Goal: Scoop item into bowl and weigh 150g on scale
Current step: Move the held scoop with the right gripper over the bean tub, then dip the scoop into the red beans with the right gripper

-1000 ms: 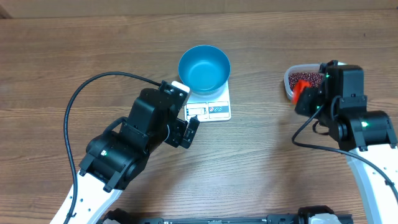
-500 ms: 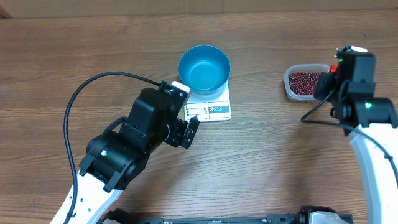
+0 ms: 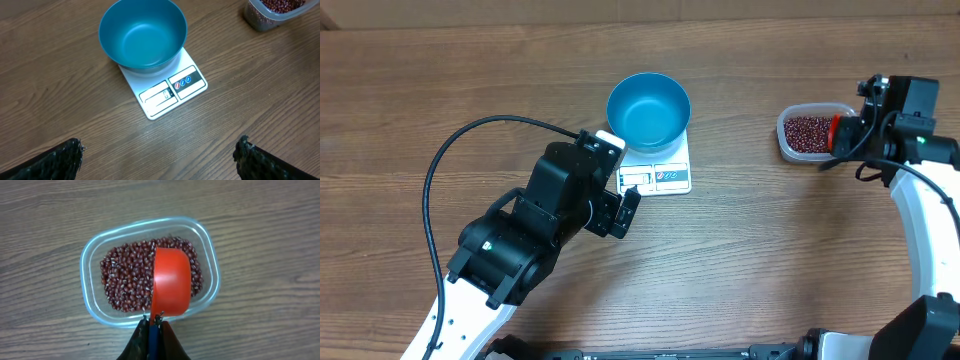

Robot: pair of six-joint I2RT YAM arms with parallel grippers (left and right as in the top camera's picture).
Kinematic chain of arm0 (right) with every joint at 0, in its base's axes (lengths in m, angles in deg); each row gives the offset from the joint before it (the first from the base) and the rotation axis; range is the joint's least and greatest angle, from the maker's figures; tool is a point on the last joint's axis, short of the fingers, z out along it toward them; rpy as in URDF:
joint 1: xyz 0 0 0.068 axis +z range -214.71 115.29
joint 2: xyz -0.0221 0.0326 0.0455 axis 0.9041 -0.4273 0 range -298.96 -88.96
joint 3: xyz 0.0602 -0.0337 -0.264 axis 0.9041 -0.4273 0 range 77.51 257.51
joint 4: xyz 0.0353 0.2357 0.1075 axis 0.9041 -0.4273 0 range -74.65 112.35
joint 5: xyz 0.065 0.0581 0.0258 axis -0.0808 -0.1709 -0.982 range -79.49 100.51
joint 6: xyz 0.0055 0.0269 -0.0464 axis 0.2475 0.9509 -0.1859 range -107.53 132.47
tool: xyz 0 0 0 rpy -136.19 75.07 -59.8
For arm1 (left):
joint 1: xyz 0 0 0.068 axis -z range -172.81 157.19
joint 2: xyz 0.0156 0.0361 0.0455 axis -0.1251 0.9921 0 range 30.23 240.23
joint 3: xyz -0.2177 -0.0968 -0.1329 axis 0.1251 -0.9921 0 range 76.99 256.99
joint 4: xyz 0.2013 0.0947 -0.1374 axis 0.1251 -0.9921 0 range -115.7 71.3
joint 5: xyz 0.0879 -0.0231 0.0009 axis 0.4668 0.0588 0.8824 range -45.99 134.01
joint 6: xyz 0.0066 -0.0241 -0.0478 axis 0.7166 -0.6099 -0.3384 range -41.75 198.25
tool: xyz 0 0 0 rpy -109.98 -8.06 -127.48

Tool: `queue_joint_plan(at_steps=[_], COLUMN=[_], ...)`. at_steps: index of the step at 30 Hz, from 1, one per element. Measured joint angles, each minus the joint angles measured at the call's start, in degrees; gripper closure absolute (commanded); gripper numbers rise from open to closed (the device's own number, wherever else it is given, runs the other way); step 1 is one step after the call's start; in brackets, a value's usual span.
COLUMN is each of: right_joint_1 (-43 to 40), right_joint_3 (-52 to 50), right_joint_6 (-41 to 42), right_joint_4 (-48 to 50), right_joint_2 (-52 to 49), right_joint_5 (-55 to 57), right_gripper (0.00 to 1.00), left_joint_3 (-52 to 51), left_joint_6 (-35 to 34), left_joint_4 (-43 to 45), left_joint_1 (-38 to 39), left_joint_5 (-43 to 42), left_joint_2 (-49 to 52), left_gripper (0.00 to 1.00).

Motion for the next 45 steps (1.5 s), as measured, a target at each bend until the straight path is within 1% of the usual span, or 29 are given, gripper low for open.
queue_joint_plan(at_steps=[10,20,25,39,45], right_joint_1=[0.0,-0.1,-0.1,-0.6,-4.3], right_joint_3=[0.0,0.0,0.0,0.0,0.0], right_joint_6=[-5.3,-6.6,-6.6,-6.8,-6.8], right_joint_4=[4.4,4.5,2.6,0.9,0.7], right_joint_2=[-0.9,-7.3,-8.2,-10.8,-12.9], right_joint_5=[-0.6,-0.5,-0.9,-9.3,-17.0], right_gripper=[0.96,0.96,0.96,0.96,0.96], left_joint_3=[0.0,0.0,0.0,0.0,0.0], left_joint_6=[0.0,0.0,0.0,0.0,0.0], left_joint_4=[0.0,0.0,0.0,0.0,0.0], left_joint_1=[0.0,0.0,0.0,0.0,0.0], left_joint_5=[0.0,0.0,0.0,0.0,0.0], left_joint_2=[0.0,0.0,0.0,0.0,0.0], left_gripper=[0.01,0.00,0.00,0.01,0.01])
